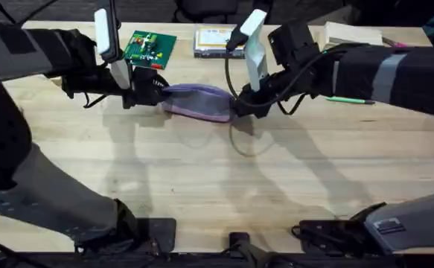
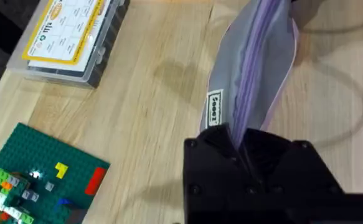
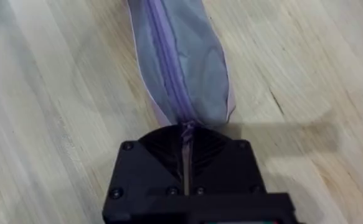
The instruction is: Unzip the bag, pick up the pens from the table one at a time and place them inside, then zip the bag closed.
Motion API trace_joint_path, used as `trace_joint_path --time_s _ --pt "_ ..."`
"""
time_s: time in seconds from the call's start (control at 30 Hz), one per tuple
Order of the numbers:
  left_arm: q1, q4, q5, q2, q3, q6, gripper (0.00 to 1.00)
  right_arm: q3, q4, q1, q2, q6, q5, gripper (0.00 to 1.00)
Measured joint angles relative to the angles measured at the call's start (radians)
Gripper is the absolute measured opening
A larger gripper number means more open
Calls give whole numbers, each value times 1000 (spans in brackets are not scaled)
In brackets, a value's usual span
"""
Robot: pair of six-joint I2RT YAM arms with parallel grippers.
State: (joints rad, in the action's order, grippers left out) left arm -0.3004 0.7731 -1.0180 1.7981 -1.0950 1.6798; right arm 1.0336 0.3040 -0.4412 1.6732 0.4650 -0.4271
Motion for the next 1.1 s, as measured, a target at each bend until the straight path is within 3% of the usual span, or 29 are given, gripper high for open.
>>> trace_joint_path --time_s 0.33,0.6,1.1 --pt "0 -3 0 0 0 0 42 0 -2 0 -10 1 2 31" --pt "-1 -5 -3 0 0 0 42 1 17 -1 -95 1 13 31" --pt "6 1 -12 0 0 0 42 46 143 -8 -155 4 12 30"
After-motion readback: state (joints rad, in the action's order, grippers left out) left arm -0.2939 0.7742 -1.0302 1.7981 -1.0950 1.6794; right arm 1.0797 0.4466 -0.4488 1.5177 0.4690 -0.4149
